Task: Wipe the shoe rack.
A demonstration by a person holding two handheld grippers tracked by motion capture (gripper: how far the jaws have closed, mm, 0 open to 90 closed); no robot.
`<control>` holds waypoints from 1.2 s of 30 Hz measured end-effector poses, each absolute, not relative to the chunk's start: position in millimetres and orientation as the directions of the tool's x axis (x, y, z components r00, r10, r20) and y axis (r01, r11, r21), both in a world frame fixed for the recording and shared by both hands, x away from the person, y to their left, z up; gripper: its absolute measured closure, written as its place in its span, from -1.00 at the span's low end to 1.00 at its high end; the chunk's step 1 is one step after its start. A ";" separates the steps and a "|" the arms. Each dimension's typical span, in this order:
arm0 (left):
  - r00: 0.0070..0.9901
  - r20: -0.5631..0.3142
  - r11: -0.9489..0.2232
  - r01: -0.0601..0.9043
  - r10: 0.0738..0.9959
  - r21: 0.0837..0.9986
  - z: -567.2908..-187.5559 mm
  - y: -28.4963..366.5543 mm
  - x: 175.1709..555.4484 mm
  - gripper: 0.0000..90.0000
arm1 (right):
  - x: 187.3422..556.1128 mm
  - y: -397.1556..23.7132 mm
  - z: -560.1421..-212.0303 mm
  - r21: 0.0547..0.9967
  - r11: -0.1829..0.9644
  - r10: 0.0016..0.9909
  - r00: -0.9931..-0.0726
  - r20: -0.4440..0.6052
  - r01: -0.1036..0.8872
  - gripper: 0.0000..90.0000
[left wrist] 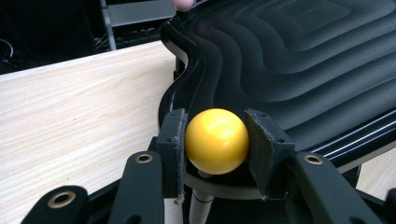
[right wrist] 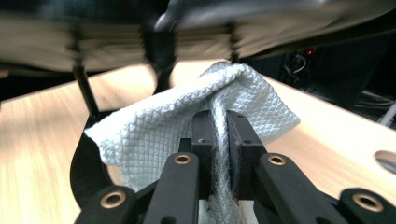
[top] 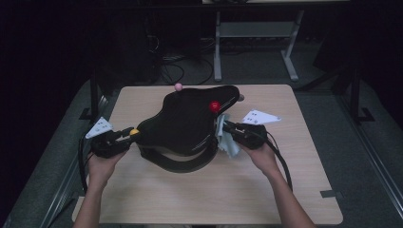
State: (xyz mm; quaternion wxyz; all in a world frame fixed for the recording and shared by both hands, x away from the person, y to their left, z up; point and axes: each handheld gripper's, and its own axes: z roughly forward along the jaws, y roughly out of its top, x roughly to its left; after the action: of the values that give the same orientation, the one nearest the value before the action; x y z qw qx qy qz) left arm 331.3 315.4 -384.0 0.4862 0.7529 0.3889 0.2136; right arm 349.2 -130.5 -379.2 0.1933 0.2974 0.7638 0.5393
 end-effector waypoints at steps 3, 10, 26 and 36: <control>0.604 -0.058 -0.223 0.380 0.795 0.898 -383.9 315.1 331.2 0.34 | 349.0 -127.0 -374.7 0.950 0.209 0.662 -0.749 0.039 0.234 0.83; 0.607 -0.063 -0.220 0.381 0.792 0.898 -384.2 316.0 331.7 0.34 | 354.9 -118.4 -413.5 0.914 0.245 0.669 -0.739 0.083 0.324 0.83; 0.607 -0.065 -0.218 0.382 0.792 0.898 -384.3 316.2 331.8 0.34 | 355.0 -116.5 -402.6 0.931 0.218 0.694 -0.717 0.063 0.292 0.83; 0.610 -0.063 -0.217 0.374 0.790 0.902 -385.1 316.5 332.9 0.34 | 359.9 -109.6 -467.4 0.840 0.266 0.720 -0.677 0.153 0.472 0.83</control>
State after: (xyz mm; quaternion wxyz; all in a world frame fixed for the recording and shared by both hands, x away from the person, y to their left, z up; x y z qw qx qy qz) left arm 332.9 316.5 -385.1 0.4914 0.7507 0.3876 0.2116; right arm 359.9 -109.6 -467.4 0.1310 0.3798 0.7847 0.4722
